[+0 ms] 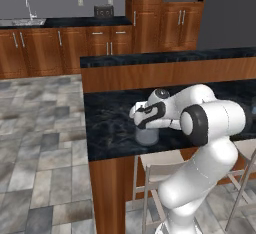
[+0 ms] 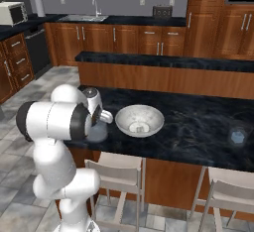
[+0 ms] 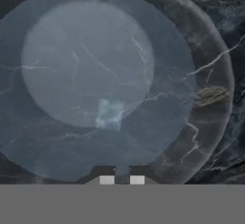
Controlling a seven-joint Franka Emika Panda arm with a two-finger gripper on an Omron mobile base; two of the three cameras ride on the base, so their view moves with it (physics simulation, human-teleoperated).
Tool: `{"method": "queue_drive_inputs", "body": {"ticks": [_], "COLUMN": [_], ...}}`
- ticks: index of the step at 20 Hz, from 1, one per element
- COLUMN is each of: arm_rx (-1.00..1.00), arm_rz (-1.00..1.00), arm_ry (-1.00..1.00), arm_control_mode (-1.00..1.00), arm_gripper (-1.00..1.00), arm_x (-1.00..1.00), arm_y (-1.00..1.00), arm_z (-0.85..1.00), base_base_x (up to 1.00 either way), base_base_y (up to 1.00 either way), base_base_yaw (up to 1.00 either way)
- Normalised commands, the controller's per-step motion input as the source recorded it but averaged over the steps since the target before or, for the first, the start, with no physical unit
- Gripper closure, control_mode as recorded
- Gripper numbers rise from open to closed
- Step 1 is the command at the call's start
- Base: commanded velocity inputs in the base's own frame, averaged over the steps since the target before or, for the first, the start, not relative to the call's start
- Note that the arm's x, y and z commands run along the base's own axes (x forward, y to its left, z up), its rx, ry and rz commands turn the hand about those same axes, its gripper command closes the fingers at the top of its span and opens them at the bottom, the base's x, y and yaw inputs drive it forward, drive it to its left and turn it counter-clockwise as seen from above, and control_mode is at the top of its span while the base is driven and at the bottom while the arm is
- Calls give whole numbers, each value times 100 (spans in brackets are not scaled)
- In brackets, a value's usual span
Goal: There are four ice cubes in the ice bowl. Place two ice cubes in each glass of water.
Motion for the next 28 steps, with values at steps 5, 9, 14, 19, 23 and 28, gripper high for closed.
{"method": "queue_drive_inputs", "body": {"ticks": [5,9,14,19,23,28], "arm_rx": [0,0,0,-6,-11,-8], "arm_rz": [10,14,11,-8,-24,-12], "arm_ry": [-17,-11,-2,17,28,23], "arm_control_mode": [-100,-100,-100,-100,-100,-100], "arm_gripper": [100,100,100,100,-100,-100], "arm_x": [1,-4,-3,-36,-55,-37], "arm_y": [0,-2,-18,-70,-49,-63], "arm_z": [35,64,73,60,25,15], "base_base_x": [0,0,0,0,0,0], "base_base_y": [0,0,0,0,0,0], "base_base_yaw": [0,0,0,0,0,0]}}
